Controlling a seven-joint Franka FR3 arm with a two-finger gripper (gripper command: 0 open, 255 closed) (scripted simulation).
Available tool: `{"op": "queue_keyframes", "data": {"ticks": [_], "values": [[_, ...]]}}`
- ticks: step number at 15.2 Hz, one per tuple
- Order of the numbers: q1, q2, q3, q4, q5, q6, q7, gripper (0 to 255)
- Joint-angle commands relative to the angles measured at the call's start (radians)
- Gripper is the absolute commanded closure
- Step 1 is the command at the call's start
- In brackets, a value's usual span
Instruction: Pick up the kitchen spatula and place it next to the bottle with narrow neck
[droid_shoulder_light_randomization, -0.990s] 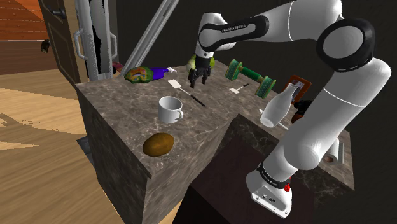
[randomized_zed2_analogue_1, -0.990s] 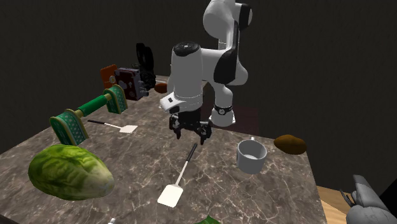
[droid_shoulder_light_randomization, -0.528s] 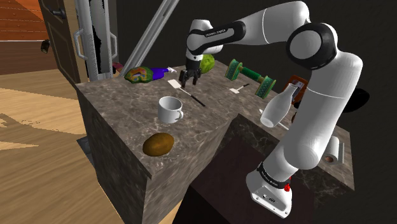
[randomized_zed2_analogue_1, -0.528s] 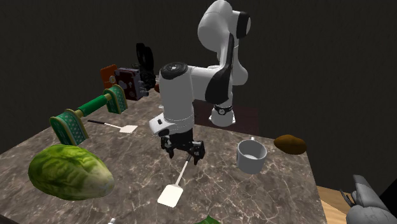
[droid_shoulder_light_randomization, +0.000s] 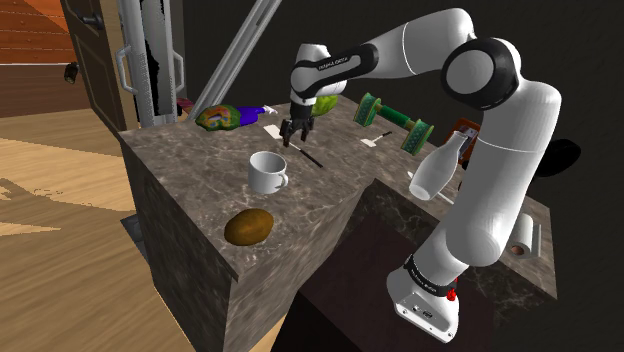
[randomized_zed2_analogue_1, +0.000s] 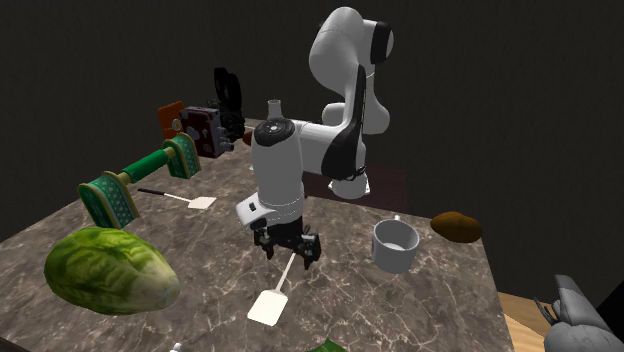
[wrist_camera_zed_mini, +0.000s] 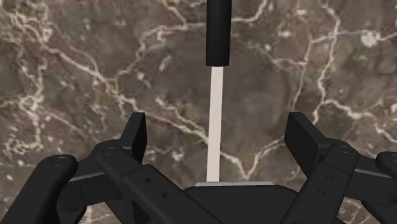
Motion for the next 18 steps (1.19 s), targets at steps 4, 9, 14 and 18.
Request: {"op": "queue_keyframes", "data": {"ticks": [4,9,14,18], "values": [[0.0,0.002,0.0,-0.001,0.0,0.002,0.0,0],[0.0,0.001,0.0,0.0,0.0,0.002,0.0,255],[0.0,0.002,0.0,0.0,0.0,0.002,0.0,255],[0.001,-0.018,-0.001,0.015,-0.003,-0.032,0.002,255]]}}
